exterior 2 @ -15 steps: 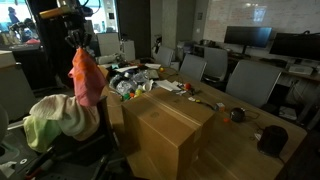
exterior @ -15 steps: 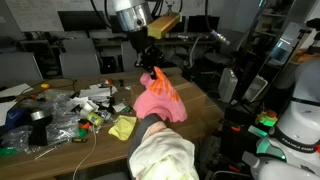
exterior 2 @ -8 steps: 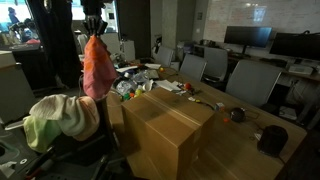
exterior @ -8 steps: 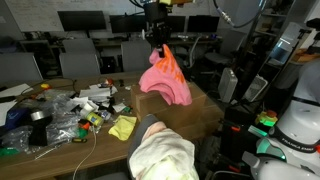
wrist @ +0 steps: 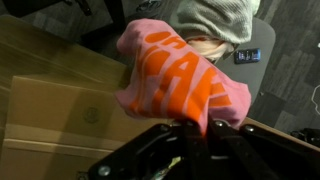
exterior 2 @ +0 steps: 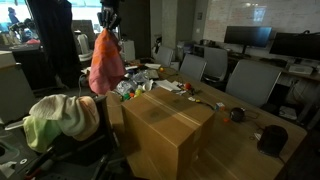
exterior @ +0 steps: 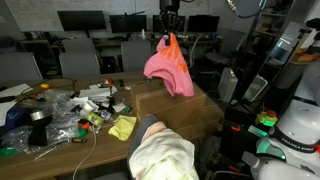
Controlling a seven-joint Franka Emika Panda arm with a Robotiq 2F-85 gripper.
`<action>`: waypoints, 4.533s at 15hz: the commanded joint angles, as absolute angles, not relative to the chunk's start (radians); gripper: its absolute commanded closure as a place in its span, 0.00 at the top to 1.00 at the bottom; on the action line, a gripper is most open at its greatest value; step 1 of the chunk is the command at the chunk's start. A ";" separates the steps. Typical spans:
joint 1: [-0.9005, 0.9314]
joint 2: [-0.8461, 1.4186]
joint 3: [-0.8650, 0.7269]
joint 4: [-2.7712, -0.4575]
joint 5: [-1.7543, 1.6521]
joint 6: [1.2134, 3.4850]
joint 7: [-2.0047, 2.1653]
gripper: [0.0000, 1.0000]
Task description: Move the pink shirt, the green towel and the peach shirt on the top of the box respectively
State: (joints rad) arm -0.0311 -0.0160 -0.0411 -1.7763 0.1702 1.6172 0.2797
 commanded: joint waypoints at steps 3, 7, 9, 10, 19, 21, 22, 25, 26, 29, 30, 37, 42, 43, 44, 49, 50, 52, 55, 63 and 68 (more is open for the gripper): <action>-0.080 -0.040 -0.086 -1.806 0.340 1.606 0.266 0.02; -0.084 0.005 -0.089 -1.756 0.370 1.537 0.265 0.02; -0.076 0.038 -0.080 -1.700 0.353 1.505 0.277 0.02; -0.070 0.057 -0.072 -1.664 0.337 1.483 0.286 0.02; 0.020 0.305 0.002 -1.228 0.227 1.274 0.362 0.02; 0.023 0.356 -0.002 -1.141 0.236 1.251 0.391 0.02; 0.016 0.381 -0.006 -1.099 0.254 1.238 0.400 0.02; -0.025 0.433 -0.023 -0.998 0.308 1.207 0.420 0.02; -0.044 0.442 -0.031 -0.977 0.329 1.201 0.428 0.02; -0.100 0.445 -0.043 -0.959 0.393 1.211 0.432 0.02; -0.117 0.443 -0.047 -0.961 0.408 1.221 0.436 0.02; -0.208 0.415 -0.063 -1.021 0.486 1.298 0.480 0.02; -0.243 0.399 -0.078 -1.090 0.500 1.392 0.535 0.02; -0.247 0.393 -0.083 -1.111 0.497 1.421 0.561 0.02; -0.249 0.386 -0.089 -1.135 0.494 1.457 0.586 0.02; -0.205 0.356 -0.138 -1.223 0.353 1.655 0.731 0.02; -0.192 0.354 -0.145 -1.231 0.306 1.674 0.765 0.02; -0.165 0.353 -0.157 -1.246 0.210 1.706 0.840 0.02; -0.122 0.354 -0.174 -1.261 0.061 1.714 0.965 0.02; -0.087 0.382 -0.176 -1.258 -0.124 1.555 1.135 0.40; -0.094 0.378 -0.148 -1.268 -0.078 1.476 1.074 0.78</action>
